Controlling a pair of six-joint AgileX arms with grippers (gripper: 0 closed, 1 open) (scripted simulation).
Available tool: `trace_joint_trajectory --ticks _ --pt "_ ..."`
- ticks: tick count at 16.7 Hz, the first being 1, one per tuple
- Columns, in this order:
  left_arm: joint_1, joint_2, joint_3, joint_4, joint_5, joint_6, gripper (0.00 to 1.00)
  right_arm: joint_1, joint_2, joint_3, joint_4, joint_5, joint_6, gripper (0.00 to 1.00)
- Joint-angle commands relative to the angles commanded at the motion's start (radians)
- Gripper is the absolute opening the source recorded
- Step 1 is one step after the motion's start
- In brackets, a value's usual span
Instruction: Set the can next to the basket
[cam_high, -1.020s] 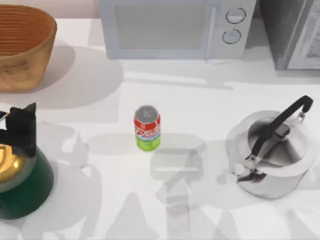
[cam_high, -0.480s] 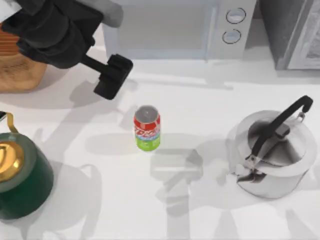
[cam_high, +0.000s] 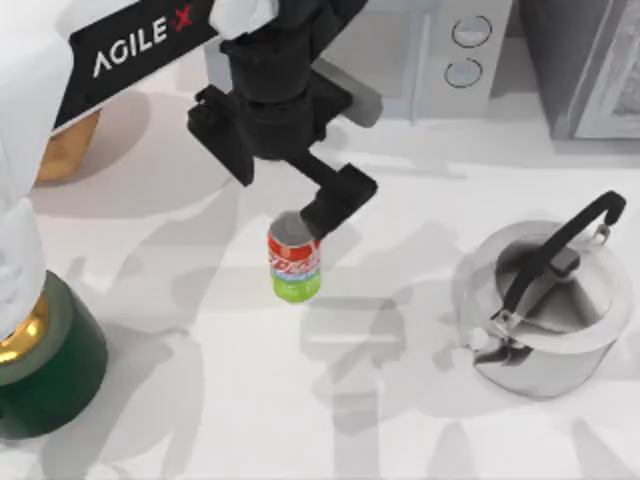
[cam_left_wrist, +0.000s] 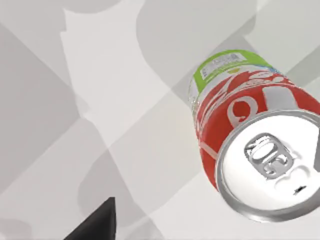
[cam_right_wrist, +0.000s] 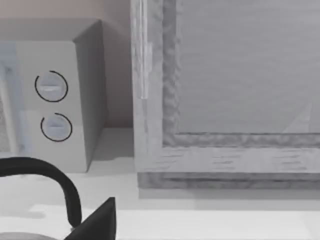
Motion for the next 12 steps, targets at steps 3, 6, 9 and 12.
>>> trace_joint_trajectory --ticks 3,6,9,12 --pt "-0.014 0.045 0.041 -0.028 0.001 0.006 1.0 0.0 0.0 0.0 0.0 0.0 0.0 1.0" --pt "-0.014 0.045 0.041 -0.028 0.001 0.006 1.0 0.0 0.0 0.0 0.0 0.0 0.0 1.0" --pt "-0.012 0.045 0.021 -0.008 0.001 0.007 1.0 0.0 0.0 0.0 0.0 0.0 0.0 1.0" --pt "-0.012 0.051 -0.061 0.082 0.002 0.007 1.0 0.0 0.0 0.0 0.0 0.0 0.0 1.0"
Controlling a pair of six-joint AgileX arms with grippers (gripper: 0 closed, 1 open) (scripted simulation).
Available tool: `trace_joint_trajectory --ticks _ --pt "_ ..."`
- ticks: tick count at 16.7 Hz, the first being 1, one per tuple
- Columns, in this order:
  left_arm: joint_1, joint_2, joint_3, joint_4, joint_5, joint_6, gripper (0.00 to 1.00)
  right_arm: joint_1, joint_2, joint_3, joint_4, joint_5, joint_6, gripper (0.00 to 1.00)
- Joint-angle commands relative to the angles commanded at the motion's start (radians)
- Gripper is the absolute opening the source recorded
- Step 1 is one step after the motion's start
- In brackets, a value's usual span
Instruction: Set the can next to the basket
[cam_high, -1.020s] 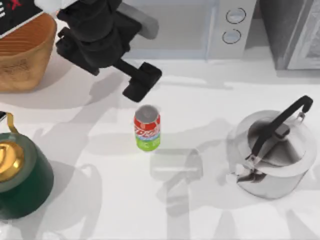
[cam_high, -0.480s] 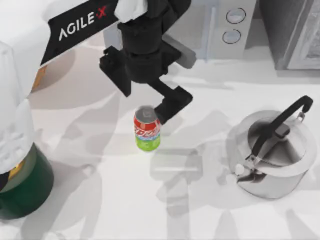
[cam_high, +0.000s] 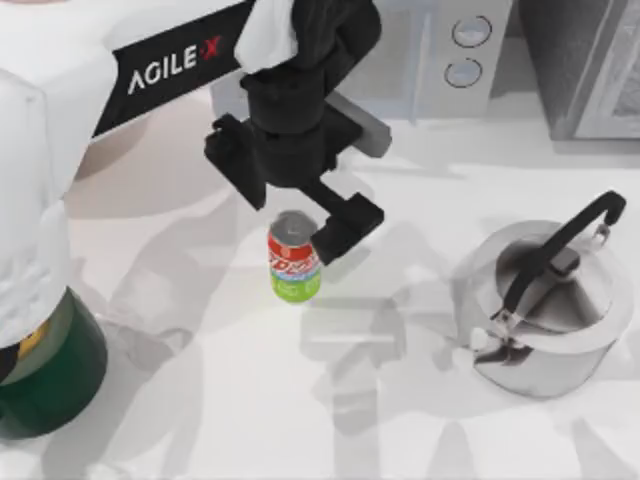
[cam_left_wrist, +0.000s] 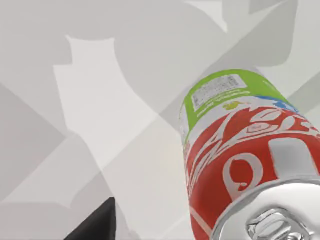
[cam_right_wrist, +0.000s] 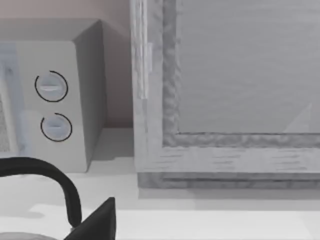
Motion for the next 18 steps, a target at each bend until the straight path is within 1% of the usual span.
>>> trace_joint_trajectory --ticks 4,8,18 --pt "-0.001 0.011 -0.102 0.113 0.0 0.0 1.0 0.0 0.0 0.0 0.0 0.0 0.0 1.0" --pt "-0.001 0.012 -0.106 0.117 0.0 0.0 1.0 0.0 0.0 0.0 0.0 0.0 0.0 1.0" --pt "-0.001 0.012 -0.106 0.117 0.0 0.0 0.25 0.0 0.0 0.0 0.0 0.0 0.0 1.0"
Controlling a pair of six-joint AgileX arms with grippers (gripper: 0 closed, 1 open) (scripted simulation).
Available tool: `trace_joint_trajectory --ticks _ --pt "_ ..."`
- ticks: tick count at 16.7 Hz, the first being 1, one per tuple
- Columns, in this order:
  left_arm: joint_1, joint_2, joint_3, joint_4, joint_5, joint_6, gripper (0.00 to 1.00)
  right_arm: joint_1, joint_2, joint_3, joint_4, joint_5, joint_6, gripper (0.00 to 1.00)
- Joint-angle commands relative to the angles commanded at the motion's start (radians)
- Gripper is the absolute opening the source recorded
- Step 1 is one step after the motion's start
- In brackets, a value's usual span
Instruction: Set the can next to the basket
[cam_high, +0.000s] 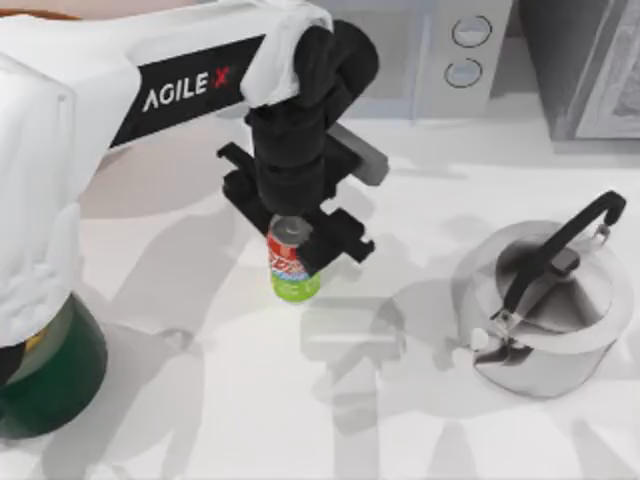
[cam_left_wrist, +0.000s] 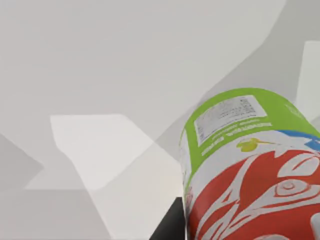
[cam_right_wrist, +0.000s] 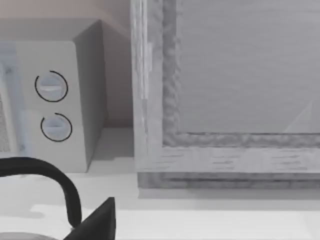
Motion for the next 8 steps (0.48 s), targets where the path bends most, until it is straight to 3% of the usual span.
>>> trace_joint_trajectory --ticks 3,8 --pt "0.0 0.0 0.0 0.0 0.0 0.0 0.02 0.0 0.0 0.0 0.0 0.0 0.0 1.0" --pt "0.0 0.0 0.0 0.0 0.0 0.0 0.0 0.0 0.0 0.0 0.0 0.0 0.0 1.0"
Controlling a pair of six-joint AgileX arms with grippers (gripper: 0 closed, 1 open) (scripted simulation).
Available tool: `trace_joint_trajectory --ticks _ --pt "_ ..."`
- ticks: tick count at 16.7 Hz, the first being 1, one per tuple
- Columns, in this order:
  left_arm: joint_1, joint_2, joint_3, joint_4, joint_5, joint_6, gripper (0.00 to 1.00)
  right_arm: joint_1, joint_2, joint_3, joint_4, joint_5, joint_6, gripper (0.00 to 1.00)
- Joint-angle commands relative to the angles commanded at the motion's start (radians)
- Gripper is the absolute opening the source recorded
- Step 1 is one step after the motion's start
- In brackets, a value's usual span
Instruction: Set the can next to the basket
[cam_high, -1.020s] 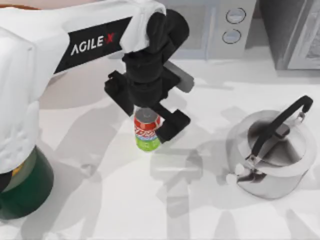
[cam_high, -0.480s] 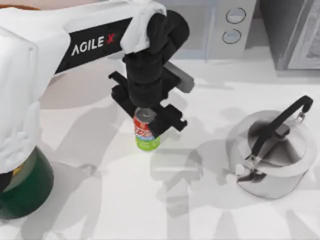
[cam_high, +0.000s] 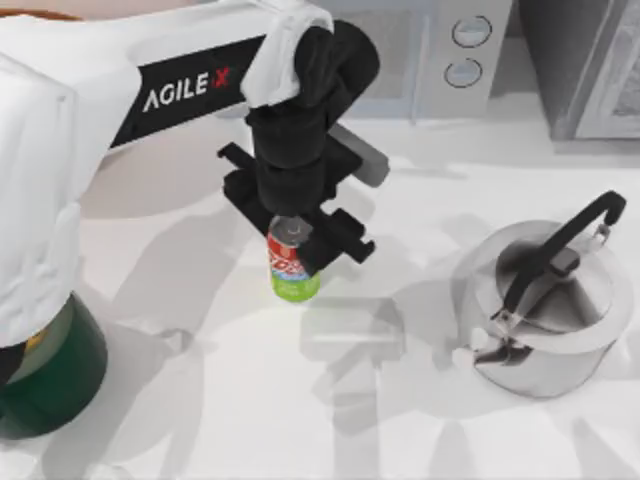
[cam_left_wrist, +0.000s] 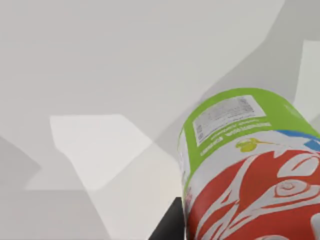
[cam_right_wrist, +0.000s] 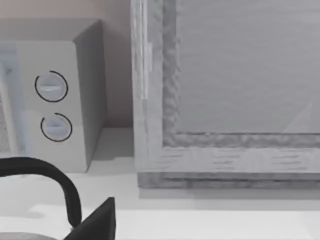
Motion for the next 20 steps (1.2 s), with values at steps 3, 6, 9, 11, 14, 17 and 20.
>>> trace_joint_trajectory --ticks 3,6,9,11,14,17,20 --pt "0.0 0.0 0.0 0.0 0.0 0.0 0.0 0.0 0.0 0.0 0.0 0.0 0.0 1.0" --pt "0.014 -0.015 -0.005 -0.005 0.008 0.009 0.0 0.0 0.0 0.0 0.0 0.0 0.0 1.0" --pt "0.109 -0.096 -0.039 -0.041 0.044 0.055 0.0 0.0 0.0 0.0 0.0 0.0 0.0 1.0" --pt "0.214 -0.159 -0.074 -0.07 0.07 0.093 0.0 0.0 0.0 0.0 0.0 0.0 0.0 1.0" --pt "0.412 -0.24 -0.131 -0.089 0.088 0.148 0.0 0.0 0.0 0.0 0.0 0.0 0.0 1.0" --pt "0.645 -0.289 -0.176 -0.072 0.075 0.188 0.0 0.0 0.0 0.0 0.0 0.0 0.0 1.0" --pt "0.853 -0.299 -0.224 -0.027 0.042 0.217 0.0 0.0 0.0 0.0 0.0 0.0 0.0 1.0"
